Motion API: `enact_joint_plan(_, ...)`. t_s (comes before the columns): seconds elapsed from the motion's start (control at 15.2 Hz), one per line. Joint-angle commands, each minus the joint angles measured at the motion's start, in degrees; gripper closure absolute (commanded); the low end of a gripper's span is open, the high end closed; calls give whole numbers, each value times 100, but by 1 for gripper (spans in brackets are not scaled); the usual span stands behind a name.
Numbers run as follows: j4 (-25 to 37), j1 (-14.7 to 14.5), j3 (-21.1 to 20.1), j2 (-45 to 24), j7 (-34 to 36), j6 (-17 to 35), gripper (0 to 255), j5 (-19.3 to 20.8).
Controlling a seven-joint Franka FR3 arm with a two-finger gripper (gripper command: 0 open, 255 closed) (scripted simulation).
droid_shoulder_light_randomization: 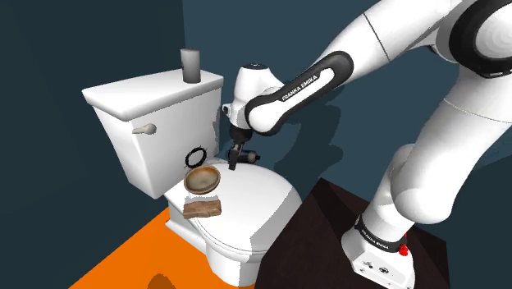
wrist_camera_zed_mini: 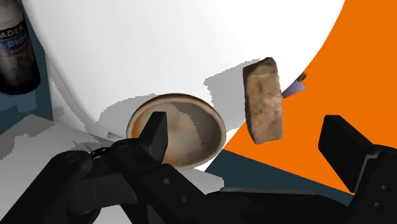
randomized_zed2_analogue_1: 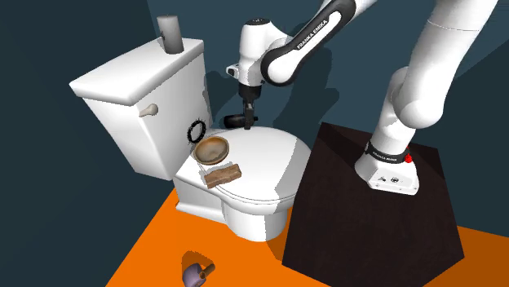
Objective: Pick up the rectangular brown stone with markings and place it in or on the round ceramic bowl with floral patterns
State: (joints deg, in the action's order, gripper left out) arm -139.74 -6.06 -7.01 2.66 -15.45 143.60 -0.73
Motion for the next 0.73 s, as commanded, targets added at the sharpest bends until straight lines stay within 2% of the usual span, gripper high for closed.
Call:
enact_joint_plan(0.0, 93, -33, -30, -396, -76, 280, 0, 4)
enact_joint_plan(0.66, 1257, -290, -157, -2623, -241, 1195, 0, 251)
